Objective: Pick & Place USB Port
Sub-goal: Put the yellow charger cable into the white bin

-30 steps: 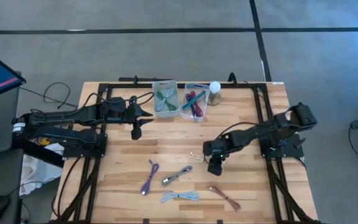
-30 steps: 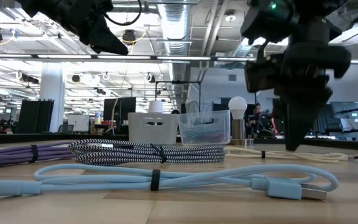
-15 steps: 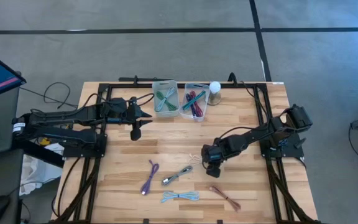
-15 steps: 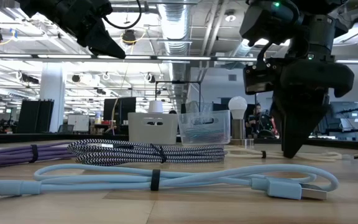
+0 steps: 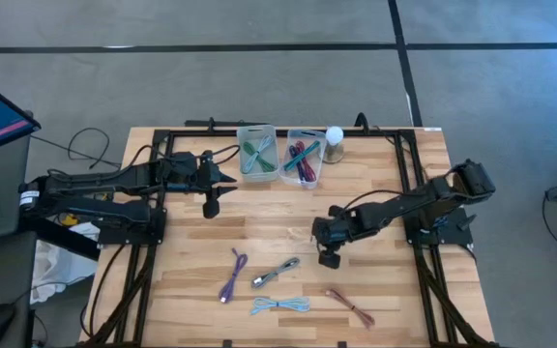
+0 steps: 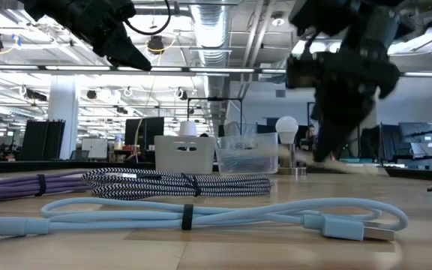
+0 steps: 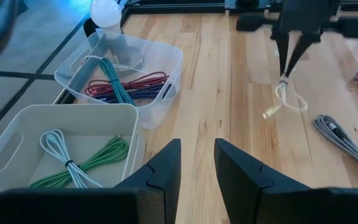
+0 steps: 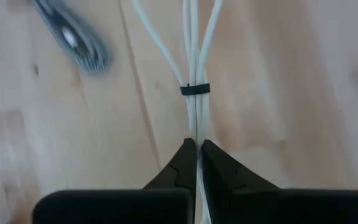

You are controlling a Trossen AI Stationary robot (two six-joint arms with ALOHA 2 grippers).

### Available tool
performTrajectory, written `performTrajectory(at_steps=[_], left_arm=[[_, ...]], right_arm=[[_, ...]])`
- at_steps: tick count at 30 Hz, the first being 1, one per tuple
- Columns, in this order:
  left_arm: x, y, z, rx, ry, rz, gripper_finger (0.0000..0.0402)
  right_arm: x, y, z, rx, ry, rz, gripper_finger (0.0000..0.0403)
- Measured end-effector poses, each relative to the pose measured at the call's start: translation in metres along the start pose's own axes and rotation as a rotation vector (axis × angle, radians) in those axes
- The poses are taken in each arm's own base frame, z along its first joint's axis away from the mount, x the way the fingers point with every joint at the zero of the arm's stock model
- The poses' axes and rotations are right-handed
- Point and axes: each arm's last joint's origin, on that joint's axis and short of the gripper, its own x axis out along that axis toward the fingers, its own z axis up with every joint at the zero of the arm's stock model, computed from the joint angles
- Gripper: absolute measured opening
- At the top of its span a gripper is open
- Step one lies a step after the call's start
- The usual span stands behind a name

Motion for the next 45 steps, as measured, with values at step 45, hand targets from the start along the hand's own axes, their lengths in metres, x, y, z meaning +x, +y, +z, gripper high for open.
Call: performTrajectory(at_steps=[45], left_arm=[[0.041,-0.006,0.019,0.014,-0.213,-0.151,0.0129]], right_arm=[[-0.051,-0.058,0.088,-0.211,-0.779,-0.026,0.0]])
